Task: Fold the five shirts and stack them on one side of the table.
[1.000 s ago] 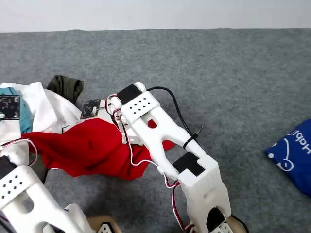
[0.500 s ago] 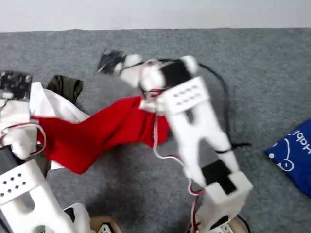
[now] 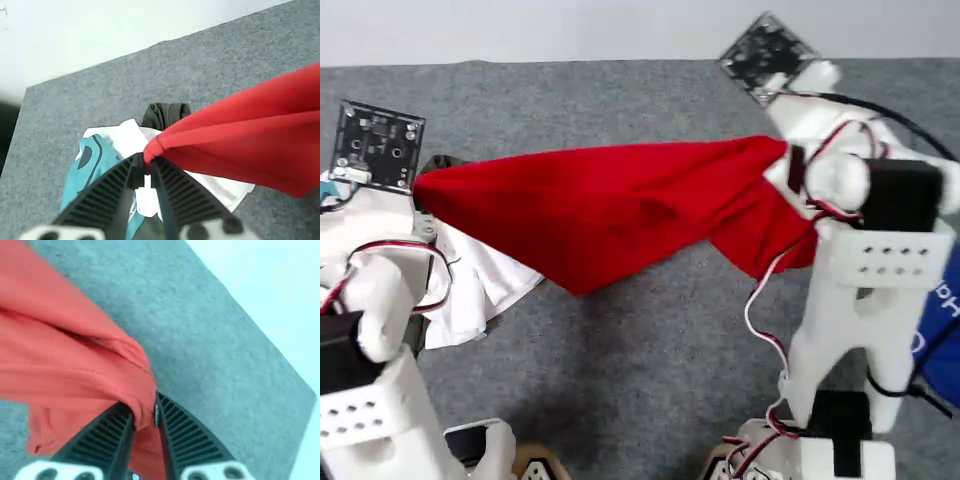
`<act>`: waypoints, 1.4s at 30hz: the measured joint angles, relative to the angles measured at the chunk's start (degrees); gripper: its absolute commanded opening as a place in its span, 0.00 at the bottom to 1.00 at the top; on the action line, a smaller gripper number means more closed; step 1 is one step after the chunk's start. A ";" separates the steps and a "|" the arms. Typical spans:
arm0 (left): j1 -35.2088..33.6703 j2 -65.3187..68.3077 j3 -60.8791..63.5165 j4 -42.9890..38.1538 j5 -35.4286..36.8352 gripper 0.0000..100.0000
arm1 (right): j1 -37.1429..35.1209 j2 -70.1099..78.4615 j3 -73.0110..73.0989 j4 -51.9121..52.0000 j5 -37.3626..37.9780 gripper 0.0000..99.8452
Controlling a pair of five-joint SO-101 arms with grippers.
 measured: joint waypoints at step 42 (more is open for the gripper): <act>5.89 -0.26 13.54 6.42 0.35 0.00 | -18.99 4.57 47.74 -16.53 1.67 0.01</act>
